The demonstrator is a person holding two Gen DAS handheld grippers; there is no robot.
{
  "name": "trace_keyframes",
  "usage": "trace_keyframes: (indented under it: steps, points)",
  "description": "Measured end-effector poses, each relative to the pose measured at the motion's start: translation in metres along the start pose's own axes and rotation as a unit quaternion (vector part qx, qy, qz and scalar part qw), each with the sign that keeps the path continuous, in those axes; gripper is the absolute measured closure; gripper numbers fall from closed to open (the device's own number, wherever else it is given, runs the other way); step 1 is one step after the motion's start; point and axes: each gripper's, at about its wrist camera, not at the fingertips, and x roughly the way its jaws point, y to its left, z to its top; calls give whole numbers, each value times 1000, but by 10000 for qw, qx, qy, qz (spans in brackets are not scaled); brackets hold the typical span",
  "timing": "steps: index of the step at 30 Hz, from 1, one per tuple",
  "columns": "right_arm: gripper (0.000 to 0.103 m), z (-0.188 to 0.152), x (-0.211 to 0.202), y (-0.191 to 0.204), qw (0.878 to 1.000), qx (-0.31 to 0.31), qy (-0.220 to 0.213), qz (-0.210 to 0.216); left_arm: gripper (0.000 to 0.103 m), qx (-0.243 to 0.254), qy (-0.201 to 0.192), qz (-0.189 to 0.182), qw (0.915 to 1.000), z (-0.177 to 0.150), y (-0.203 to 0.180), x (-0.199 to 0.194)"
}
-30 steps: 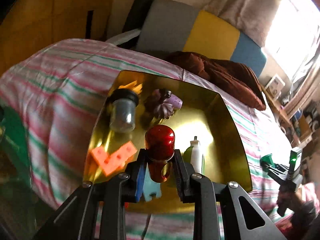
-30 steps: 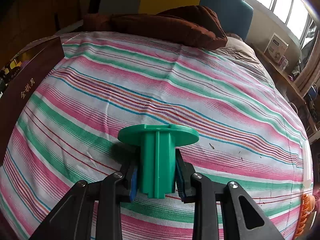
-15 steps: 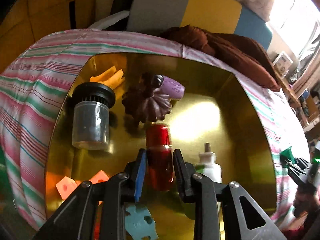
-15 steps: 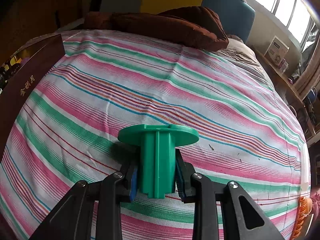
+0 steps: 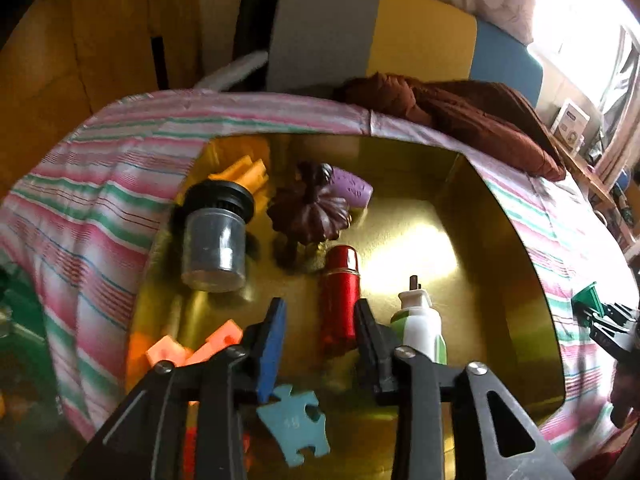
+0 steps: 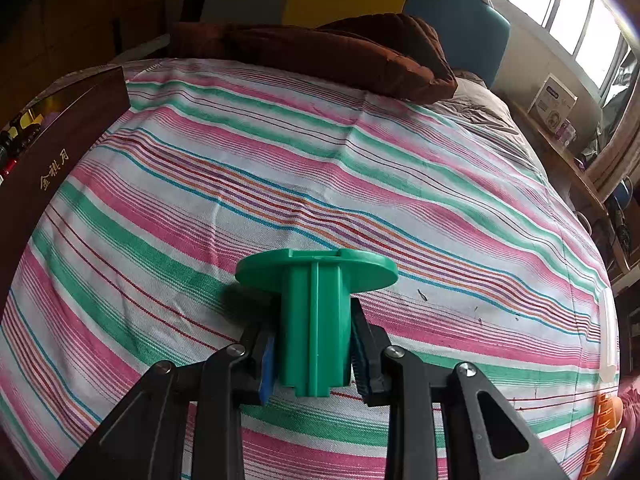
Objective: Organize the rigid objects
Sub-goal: 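Carry the red cylinder into the gold tray and open the left tool, then carry the green spool into the gold tray and open the right tool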
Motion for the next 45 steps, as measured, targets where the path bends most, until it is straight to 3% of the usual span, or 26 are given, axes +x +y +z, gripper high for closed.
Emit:
trace_keyframes:
  steps: [8,16,27,41,45]
  points:
    - [74,-1,-2,6,9997,-144,-23,-172,52,335,-720,257,9965,-11,-9,-55]
    - [74,-1,-2,5,9999,-43,-25,-144,51,491,-1016,273,9932,-19,-14,-88]
    - [74,-2,-2,1,9994,313,144,-91,50,297,-1019,243,9941,-29,-1,-97]
    - [74,-7,-15,17,9956,580,607,-420,47,-137,-805,143,9966,-43,29,-89]
    - [74,-6,-21,20,9939,755,757,-260,47,-315,-806,215,9960,-48,44,-90]
